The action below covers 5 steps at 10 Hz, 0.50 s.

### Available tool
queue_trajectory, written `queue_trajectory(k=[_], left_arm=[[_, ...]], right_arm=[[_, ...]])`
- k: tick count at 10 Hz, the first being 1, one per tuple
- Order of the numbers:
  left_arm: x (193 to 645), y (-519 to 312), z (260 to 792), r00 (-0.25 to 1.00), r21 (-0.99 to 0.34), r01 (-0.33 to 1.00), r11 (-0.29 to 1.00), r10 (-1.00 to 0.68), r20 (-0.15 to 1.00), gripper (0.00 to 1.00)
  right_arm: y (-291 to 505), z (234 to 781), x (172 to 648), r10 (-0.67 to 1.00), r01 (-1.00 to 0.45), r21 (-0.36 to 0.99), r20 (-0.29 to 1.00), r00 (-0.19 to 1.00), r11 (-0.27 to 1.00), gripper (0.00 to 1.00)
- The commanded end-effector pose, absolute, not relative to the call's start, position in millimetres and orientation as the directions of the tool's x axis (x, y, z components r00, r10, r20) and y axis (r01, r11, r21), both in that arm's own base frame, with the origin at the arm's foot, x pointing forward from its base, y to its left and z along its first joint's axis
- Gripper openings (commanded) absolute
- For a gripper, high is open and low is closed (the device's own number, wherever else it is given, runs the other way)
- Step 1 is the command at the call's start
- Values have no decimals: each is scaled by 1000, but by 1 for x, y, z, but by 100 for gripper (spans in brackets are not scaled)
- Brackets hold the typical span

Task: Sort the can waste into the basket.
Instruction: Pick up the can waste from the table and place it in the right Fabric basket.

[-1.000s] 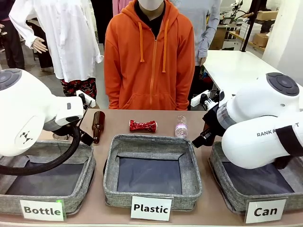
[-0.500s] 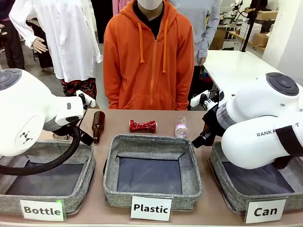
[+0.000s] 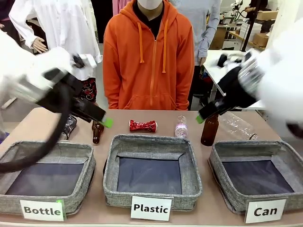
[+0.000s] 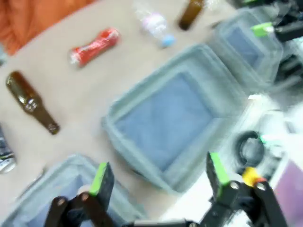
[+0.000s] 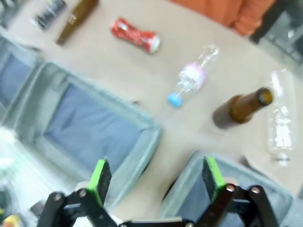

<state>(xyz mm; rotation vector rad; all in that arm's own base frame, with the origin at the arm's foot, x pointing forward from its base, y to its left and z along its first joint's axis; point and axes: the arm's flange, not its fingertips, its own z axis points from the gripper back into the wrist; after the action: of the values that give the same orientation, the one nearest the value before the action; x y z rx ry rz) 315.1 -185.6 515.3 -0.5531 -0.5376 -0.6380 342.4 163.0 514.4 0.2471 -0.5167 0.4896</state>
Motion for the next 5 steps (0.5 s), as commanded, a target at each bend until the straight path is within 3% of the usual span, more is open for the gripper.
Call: queue_trajectory(k=[1, 3, 5], left_arm=[[298, -120, 533, 713, -484, 688, 541, -379, 590, 100], [293, -24, 538, 786, -605, 584, 541, -192, 588, 100], [294, 63, 509, 840, -756, 430, 494, 87, 535, 100]], right_arm=[[122, 553, 316, 313, -476, 358, 427, 848, 803, 100], [31, 553, 306, 0, -282, 673, 387, 922, 684, 100], [-60, 518, 302, -239, -122, 859, 271, 933, 497, 100]])
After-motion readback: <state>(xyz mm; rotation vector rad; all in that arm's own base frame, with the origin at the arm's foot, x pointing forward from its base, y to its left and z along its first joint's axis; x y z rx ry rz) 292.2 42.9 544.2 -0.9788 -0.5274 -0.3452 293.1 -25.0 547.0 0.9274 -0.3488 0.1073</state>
